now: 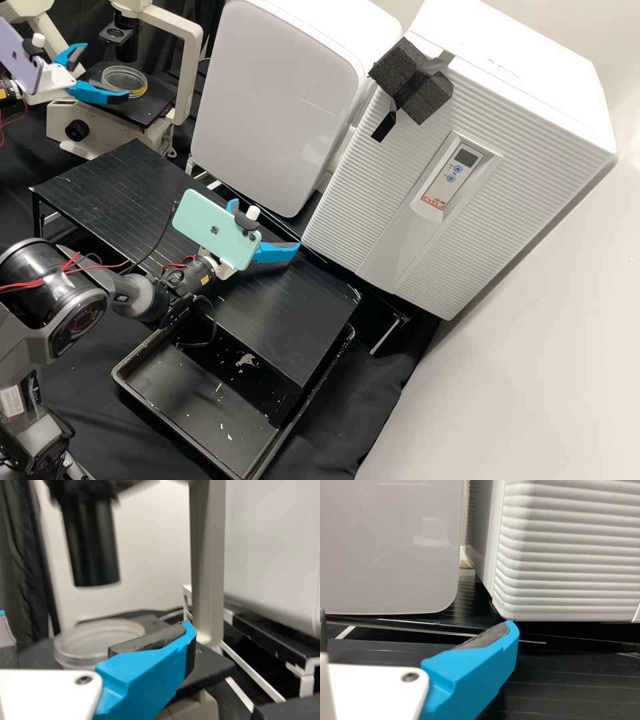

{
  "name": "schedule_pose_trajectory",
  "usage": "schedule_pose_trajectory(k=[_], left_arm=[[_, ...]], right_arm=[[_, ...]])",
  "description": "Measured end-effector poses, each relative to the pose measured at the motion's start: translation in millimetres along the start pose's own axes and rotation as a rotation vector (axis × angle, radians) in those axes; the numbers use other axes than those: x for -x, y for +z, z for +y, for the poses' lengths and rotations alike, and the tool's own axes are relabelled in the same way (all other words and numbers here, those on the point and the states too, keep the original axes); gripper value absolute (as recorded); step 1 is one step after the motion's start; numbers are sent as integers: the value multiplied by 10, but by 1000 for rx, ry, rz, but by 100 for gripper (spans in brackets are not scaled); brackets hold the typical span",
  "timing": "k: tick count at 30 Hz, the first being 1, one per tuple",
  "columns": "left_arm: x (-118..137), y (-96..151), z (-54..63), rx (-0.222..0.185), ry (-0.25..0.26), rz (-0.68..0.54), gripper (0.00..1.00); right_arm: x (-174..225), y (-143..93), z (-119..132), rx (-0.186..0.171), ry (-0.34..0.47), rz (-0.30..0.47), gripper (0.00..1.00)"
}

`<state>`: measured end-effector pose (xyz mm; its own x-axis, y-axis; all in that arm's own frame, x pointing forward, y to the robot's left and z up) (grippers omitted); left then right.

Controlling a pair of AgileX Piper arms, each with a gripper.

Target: Place the petri dish on the bench

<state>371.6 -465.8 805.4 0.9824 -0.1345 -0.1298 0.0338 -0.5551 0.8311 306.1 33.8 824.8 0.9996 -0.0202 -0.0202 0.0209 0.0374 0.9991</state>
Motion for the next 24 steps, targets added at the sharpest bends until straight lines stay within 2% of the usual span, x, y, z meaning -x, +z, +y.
schedule_pose_trajectory(k=[2, 4, 10, 20, 24], left_arm=[[-44, -23, -75, 3, -37, 8, 100], [-69, -31, -85, 17, -36, 9, 100], [-98, -39, -46, 16, -26, 11, 100], [-101, -205, 7, 22, -25, 64, 100], [-143, -221, 27, 56, -27, 65, 100]], right_arm=[[0, 0, 0, 0, 0, 0, 100], [0, 0, 0, 0, 0, 0, 100], [0, 0, 0, 0, 0, 0, 100], [0, 0, 0, 0, 0, 0, 100], [0, 0, 0, 0, 0, 0, 100]])
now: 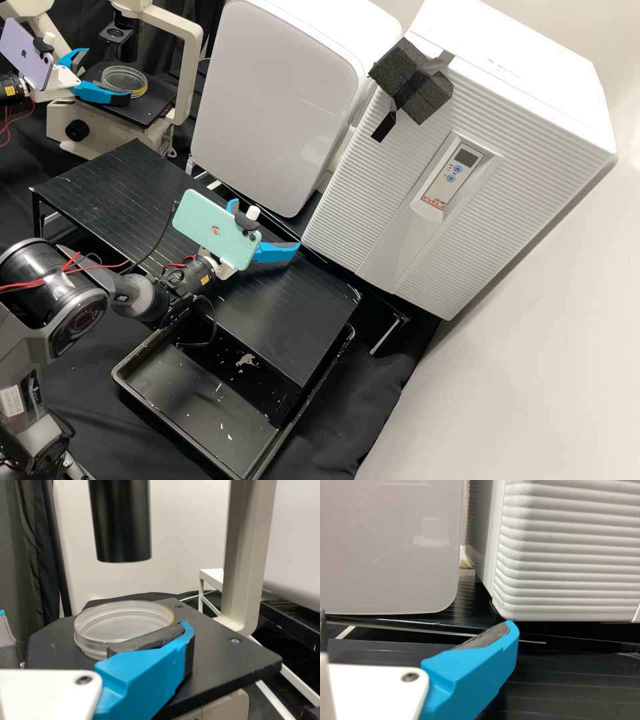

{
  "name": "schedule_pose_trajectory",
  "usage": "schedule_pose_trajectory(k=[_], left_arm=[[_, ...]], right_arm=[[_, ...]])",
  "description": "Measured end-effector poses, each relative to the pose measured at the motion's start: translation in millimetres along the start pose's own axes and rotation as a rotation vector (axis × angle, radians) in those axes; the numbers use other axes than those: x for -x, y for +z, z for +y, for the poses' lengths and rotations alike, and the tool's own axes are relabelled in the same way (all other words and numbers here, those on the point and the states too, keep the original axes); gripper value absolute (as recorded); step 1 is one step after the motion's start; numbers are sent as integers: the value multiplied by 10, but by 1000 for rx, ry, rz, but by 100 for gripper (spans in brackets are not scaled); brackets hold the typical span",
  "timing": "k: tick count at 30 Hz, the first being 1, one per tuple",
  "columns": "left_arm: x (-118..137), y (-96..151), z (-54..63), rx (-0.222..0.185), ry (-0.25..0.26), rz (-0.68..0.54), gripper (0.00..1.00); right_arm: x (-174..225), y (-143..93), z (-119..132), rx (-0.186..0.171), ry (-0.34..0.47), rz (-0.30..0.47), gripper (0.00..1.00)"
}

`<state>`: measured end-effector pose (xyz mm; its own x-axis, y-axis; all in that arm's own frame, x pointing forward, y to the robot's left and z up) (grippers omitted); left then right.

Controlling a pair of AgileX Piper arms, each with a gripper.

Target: Place the petri dish on the bench

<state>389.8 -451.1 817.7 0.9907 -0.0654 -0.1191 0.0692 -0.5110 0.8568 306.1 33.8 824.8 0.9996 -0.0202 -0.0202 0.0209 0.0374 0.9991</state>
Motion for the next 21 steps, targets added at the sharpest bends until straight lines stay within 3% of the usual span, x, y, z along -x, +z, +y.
schedule_pose_trajectory(k=[6, 12, 21], left_arm=[[-47, 6, -42, 52, -31, -29, 100], [-82, 20, -6, 101, -28, -41, 100], [-170, 6, 22, 94, -36, -32, 100]], right_arm=[[0, 0, 0, 0, 0, 0, 100], [0, 0, 0, 0, 0, 0, 100], [0, 0, 0, 0, 0, 0, 100]])
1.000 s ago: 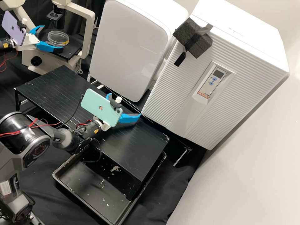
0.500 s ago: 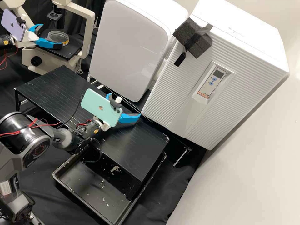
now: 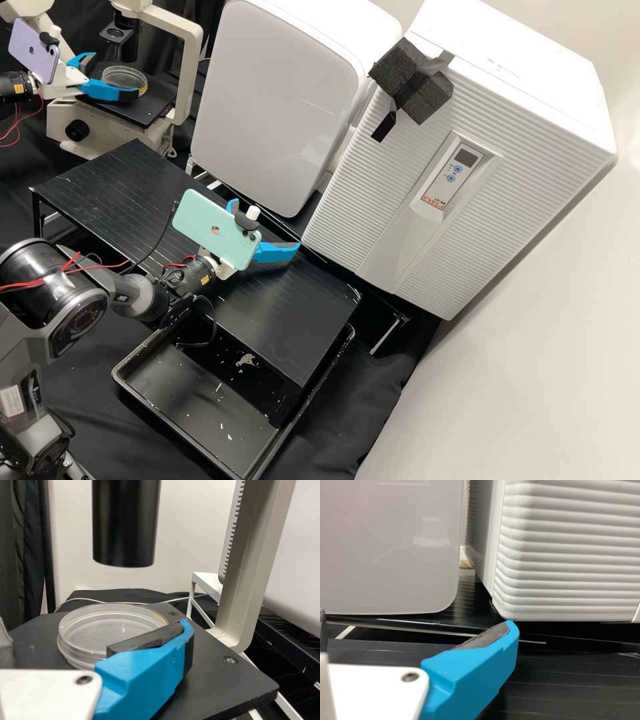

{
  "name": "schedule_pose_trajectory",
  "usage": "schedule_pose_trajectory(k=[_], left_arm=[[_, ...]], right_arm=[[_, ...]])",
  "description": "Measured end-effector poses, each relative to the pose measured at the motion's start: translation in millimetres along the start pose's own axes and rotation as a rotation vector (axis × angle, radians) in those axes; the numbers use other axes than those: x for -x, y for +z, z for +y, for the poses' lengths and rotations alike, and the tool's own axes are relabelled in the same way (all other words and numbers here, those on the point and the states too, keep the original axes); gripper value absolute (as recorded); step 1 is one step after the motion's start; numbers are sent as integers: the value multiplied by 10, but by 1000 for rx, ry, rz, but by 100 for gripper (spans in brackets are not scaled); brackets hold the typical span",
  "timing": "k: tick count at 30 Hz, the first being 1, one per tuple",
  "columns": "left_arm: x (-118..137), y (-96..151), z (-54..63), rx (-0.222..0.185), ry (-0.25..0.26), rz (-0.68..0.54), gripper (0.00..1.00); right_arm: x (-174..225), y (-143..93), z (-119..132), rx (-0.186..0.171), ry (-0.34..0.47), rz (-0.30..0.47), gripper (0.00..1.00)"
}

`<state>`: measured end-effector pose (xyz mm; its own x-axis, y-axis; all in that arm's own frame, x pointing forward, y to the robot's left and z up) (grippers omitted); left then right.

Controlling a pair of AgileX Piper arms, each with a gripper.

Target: Place the petri dish on the bench

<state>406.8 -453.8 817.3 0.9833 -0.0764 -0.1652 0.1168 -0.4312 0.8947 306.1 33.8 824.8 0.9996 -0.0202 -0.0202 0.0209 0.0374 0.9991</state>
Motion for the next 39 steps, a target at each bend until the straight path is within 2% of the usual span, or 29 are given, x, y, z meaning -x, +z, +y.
schedule_pose_trajectory(k=[8, 15, 23, 24, 32, 35, 39], left_arm=[[-11, 28, 0, -11, -8, -1, 100], [-16, 72, -13, -59, -15, -7, 100], [-21, 91, -19, -58, -14, -5, 100], [-21, 91, -19, -58, -14, -5, 0], [-21, 87, -17, -59, -11, -1, 0], [-22, 93, -18, -76, -10, 0, 0], [-24, 129, -21, -77, -10, -8, 0]], right_arm=[[0, 0, 0, 0, 0, 0, 100], [0, 0, 0, 0, 0, 0, 100], [0, 0, 0, 0, 0, 0, 100], [0, 0, 0, 0, 0, 0, 100], [0, 0, 0, 0, 0, 0, 100], [0, 0, 0, 0, 0, 0, 100], [0, 0, 0, 0, 0, 0, 100]])
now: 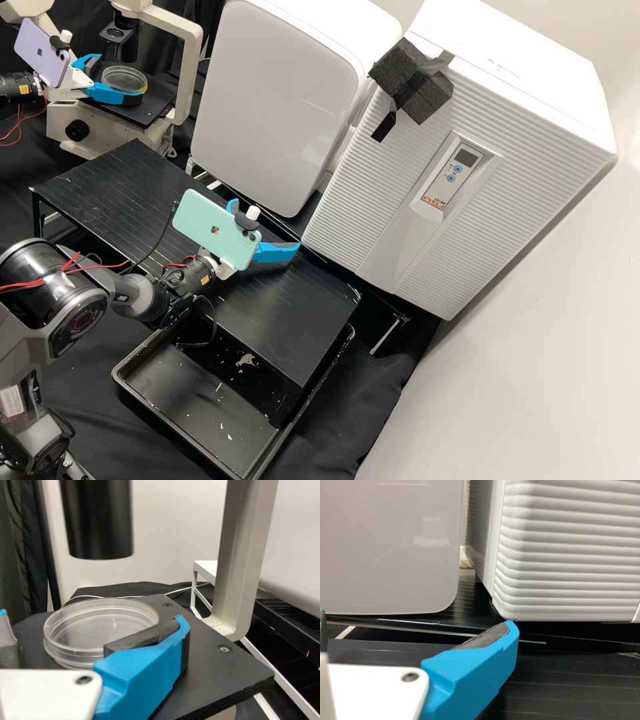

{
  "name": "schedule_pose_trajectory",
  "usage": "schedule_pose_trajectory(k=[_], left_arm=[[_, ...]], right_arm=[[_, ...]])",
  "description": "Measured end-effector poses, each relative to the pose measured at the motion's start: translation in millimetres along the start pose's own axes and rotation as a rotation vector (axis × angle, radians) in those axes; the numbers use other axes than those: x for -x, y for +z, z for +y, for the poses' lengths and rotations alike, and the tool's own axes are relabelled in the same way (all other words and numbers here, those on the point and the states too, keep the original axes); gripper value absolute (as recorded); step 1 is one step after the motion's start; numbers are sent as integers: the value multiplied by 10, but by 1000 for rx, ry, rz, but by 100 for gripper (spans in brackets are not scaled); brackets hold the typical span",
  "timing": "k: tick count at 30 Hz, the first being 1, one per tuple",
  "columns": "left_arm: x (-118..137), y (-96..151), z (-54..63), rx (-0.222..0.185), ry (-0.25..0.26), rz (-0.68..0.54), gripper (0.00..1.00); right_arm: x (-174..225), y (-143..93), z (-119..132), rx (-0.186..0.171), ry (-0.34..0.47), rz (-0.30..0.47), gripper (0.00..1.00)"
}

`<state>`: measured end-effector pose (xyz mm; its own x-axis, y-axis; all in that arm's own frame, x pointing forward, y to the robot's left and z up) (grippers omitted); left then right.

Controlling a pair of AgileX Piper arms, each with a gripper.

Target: Place the petri dish on the bench

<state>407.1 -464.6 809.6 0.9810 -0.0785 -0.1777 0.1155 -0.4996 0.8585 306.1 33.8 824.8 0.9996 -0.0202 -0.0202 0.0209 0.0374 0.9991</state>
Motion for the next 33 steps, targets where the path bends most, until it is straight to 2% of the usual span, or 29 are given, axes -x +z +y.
schedule_pose_trajectory(k=[28, 31, 33], left_arm=[[39, 4, -28, 5, 12, -15, 0], [92, 22, -27, 21, 5, -29, 0], [155, 40, -18, 17, -4, -45, 0]], right_arm=[[0, 0, 0, 0, 0, 0, 100], [0, 0, 0, 0, 0, 0, 100], [0, 0, 0, 0, 0, 0, 100]])
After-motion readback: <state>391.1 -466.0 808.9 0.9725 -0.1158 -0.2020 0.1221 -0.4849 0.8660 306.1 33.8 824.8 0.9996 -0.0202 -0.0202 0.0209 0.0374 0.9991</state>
